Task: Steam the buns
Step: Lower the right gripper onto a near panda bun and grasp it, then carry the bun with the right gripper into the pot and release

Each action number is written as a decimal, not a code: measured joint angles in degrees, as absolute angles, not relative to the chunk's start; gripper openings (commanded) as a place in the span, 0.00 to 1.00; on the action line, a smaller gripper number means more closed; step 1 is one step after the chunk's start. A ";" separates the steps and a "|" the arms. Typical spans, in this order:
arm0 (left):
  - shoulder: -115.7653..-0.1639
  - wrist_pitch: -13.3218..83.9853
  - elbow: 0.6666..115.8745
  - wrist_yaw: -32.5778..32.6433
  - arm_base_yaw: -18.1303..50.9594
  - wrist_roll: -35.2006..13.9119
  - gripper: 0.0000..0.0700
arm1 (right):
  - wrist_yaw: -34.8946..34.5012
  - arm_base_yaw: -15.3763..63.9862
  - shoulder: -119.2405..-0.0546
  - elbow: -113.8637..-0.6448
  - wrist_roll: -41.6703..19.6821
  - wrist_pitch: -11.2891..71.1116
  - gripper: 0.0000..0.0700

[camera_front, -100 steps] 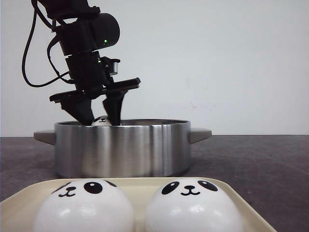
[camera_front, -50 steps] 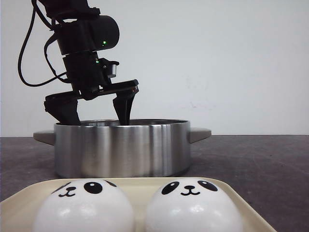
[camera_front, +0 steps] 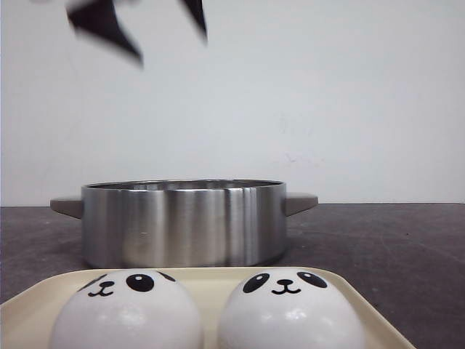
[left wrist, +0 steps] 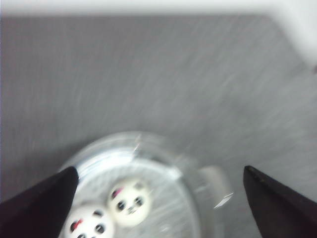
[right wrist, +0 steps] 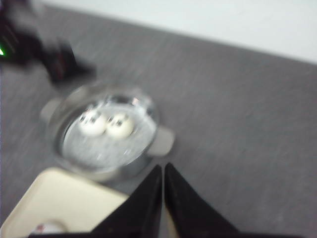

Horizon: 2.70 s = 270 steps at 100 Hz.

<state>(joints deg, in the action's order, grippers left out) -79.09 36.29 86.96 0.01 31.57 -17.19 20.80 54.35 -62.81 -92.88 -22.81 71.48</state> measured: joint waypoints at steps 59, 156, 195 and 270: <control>-49.95 47.70 86.85 0.10 32.77 -19.42 1.00 | 4.03 59.92 -71.90 -63.29 -36.97 54.41 0.72; -48.73 54.81 86.70 0.10 32.77 -19.70 1.00 | -4.38 62.89 -92.90 -58.81 -40.75 47.68 0.88; -48.71 55.07 86.72 0.10 32.77 -19.68 1.00 | -3.03 62.04 -94.70 -58.78 -40.64 45.10 0.56; -48.71 55.07 86.70 0.10 32.77 -19.44 1.00 | -3.03 62.65 -86.50 -70.54 -34.96 48.66 0.01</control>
